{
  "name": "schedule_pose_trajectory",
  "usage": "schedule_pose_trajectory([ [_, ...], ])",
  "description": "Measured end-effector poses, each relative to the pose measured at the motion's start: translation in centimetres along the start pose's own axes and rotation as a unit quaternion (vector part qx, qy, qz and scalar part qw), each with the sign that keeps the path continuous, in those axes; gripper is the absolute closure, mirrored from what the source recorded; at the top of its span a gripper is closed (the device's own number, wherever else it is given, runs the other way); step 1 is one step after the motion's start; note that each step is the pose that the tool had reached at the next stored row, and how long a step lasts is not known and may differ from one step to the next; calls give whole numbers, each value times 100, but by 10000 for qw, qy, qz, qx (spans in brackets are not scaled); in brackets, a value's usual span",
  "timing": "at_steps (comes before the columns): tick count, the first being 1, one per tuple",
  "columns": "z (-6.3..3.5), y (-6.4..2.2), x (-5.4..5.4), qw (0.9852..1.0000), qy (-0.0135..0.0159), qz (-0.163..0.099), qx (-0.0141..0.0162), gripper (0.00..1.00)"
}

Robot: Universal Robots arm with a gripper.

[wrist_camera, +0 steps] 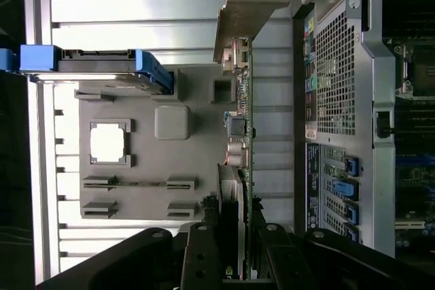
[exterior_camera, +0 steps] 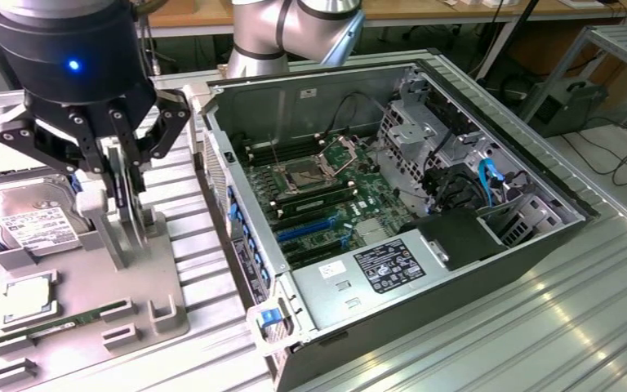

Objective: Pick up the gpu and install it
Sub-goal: 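Pick up the gpu and move the gpu toward the slot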

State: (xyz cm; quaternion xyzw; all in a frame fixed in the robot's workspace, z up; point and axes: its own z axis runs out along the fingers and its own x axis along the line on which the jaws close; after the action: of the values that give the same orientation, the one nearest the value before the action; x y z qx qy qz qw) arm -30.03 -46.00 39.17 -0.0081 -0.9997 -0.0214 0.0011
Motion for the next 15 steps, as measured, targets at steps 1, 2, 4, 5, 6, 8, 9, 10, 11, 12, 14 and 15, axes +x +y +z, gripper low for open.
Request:
schedule_pose_trajectory([
  [1,-27,0,0,10000,0,0,1,73],
  [2,-53,0,0,10000,1,0,1,73],
  [4,-108,1,0,10000,0,0,0,73],
  [5,-142,3,0,10000,0,0,0,73],
  [6,-173,4,0,10000,1,0,0,73],
  [8,-258,7,1,10000,0,0,0,73],
  [9,-276,8,1,10000,1,0,0,73],
  [10,-292,8,1,10000,0,-7,0,73],
  [11,-300,8,1,10000,1,-29,-1,73],
  [12,-305,8,1,10000,2,-59,-1,73],
  [14,-317,9,1,9999,5,-105,1,73],
  [15,-324,10,1,9999,5,-109,0,73],
])
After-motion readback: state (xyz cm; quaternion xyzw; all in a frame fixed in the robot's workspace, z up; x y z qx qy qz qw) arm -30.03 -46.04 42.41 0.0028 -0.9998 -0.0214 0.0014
